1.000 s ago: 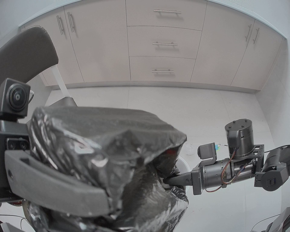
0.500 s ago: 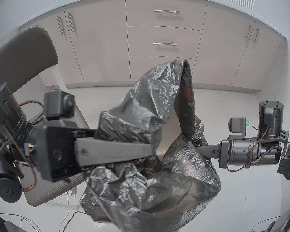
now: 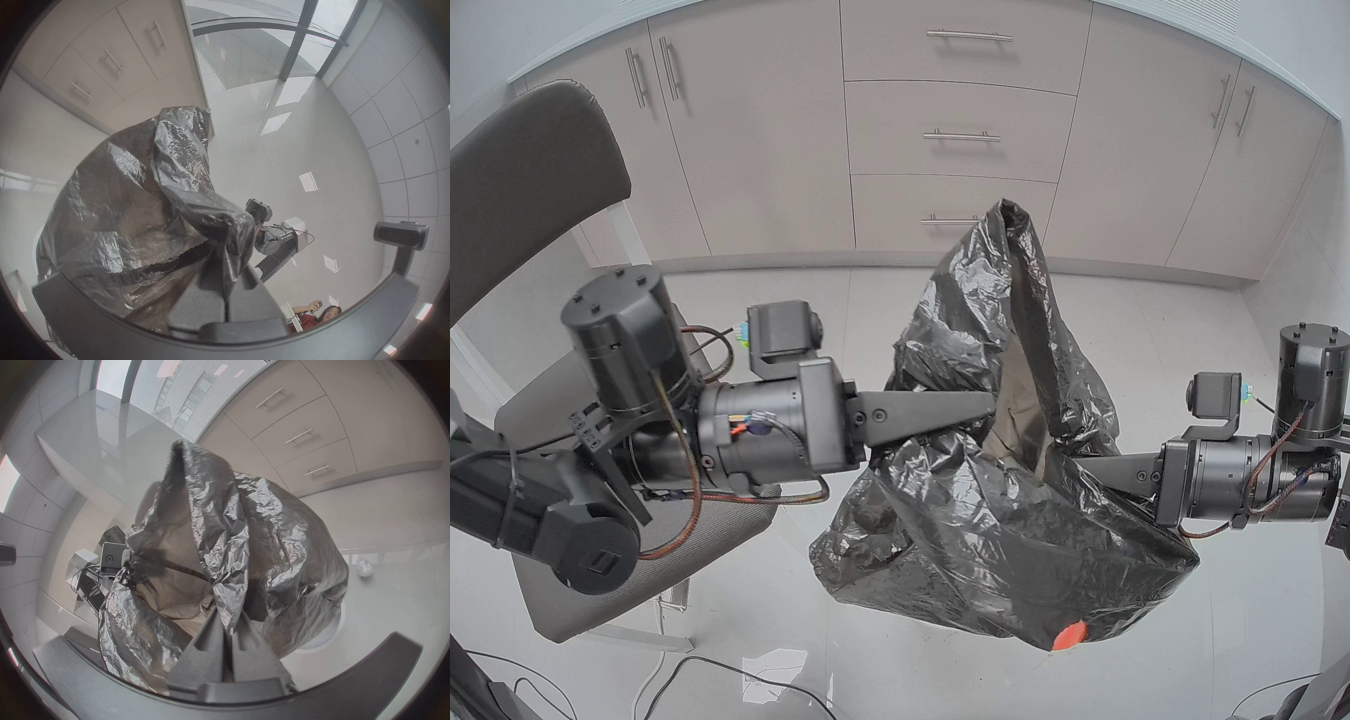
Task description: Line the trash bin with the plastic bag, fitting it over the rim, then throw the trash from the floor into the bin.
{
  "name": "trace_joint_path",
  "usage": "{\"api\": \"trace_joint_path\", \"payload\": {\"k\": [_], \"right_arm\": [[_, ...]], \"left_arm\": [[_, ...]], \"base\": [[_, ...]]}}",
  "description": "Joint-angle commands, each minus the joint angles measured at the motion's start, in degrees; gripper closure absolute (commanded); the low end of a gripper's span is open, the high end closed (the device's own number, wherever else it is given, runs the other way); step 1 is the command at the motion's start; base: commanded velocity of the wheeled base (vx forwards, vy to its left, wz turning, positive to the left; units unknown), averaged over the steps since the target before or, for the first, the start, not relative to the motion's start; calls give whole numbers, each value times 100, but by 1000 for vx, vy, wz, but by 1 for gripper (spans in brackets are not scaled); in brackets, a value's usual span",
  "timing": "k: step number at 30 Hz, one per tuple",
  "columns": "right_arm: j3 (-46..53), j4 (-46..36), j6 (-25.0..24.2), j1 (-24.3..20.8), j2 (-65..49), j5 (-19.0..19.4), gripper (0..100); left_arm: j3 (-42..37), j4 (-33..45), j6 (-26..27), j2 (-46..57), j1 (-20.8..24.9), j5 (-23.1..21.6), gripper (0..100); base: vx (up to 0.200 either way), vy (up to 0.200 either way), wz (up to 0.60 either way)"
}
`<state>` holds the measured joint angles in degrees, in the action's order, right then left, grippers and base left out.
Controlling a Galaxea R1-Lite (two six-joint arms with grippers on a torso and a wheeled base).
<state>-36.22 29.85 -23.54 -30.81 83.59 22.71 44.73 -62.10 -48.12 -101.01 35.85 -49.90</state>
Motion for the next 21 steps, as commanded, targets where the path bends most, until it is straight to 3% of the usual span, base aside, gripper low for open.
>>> {"api": "trace_joint_path", "payload": {"k": [1, 16, 20, 21], "right_arm": [[97, 3, -1, 4, 26, 5, 100], [168, 179, -10, -57, 509, 49, 100], [467, 1093, -19, -224, 975, 49, 100], [528, 1769, -37, -338, 1370, 40, 100]], "left_arm": [[177, -4, -5, -472, 124, 41, 100], [335, -4, -5, -665, 115, 323, 100], [317, -4, -5, -472, 62, 323, 100], [309, -4, -5, -375, 9, 323, 100]], "base": [[0, 0, 0], [0, 0, 0], [0, 0, 0], [0, 0, 0]]}}
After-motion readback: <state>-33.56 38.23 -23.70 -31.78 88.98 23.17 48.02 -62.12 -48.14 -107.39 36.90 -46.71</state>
